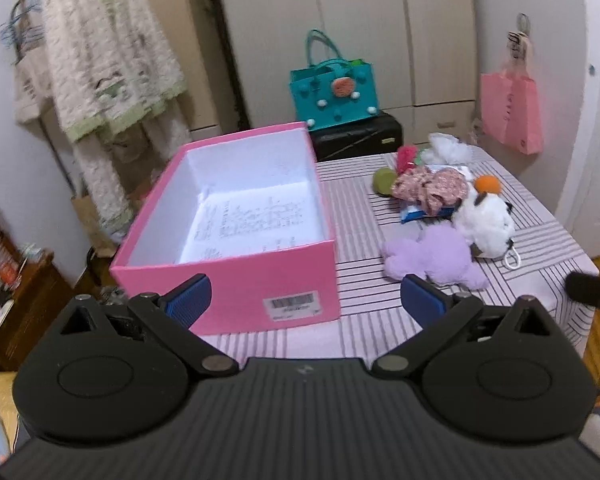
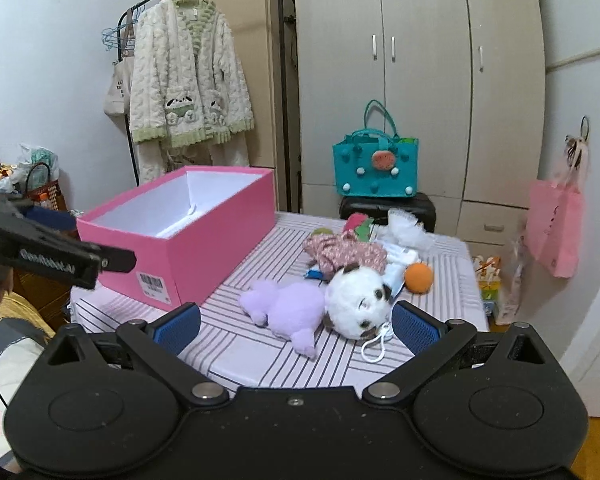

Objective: Organize soft objects
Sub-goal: 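Close the right gripper on the lilac plush and lift it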

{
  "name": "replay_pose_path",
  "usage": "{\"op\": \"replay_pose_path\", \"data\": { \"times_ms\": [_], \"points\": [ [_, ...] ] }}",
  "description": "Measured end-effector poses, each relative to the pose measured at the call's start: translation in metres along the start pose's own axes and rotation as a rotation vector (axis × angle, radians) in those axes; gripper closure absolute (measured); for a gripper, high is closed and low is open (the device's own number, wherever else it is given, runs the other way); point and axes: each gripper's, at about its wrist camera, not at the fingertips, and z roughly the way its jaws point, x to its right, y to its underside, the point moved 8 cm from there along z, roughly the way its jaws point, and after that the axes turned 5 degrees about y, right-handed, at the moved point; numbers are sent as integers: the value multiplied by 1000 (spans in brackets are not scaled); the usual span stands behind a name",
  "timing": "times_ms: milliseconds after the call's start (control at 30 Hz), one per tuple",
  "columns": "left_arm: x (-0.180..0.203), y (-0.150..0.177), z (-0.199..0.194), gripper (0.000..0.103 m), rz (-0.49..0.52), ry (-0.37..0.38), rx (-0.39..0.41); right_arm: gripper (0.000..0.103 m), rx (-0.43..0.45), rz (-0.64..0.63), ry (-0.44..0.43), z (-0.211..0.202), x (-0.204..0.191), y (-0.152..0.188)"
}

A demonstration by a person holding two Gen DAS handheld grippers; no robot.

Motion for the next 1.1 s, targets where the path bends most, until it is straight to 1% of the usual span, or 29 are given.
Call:
{"op": "replay_pose_path", "data": {
  "times_ms": [100,167,233,300,367,400,467,533,633,700,733,800,867,933,1033,1100],
  "points": [
    [10,-3,12,1,-9,76,5,0,-18,22,-50,21,2,12],
    [20,-7,20,1,6,135,-1,1,-29,20,-70,35,3,18],
    [32,-10,26,2,32,169,3,4,-31,-6,-72,48,1,24],
    [46,-14,34,2,67,190,3,5,-38,-44,-66,61,-1,30],
    [59,-17,44,2,82,223,-14,6,-53,-58,-74,73,-3,37],
    [64,-18,49,2,86,244,-26,9,-64,-56,-81,79,-3,39],
    [75,-19,60,3,93,284,-57,13,-80,-30,-104,89,-2,43],
    [85,-20,73,3,109,308,-78,18,-87,-6,-136,99,-1,45],
    [94,-20,93,6,133,316,-121,23,-90,3,-165,110,-2,46],
    [99,-20,110,9,143,327,-161,25,-97,-2,-165,117,-3,48],
    [101,-20,118,11,148,337,-184,27,-105,-4,-165,121,-3,48],
    [102,-19,132,11,153,351,-227,29,-115,-5,-163,127,-5,47],
    [102,-19,146,12,154,364,-267,29,-117,-8,-159,132,-6,46],
    [101,-19,157,16,142,366,-299,29,-122,-10,-149,136,-6,45],
    [94,-18,170,16,112,356,-327,29,-134,-11,-149,142,-7,43],
    [90,-17,175,14,76,367,-341,27,-147,-39,-153,145,-11,44]
  ]
}}
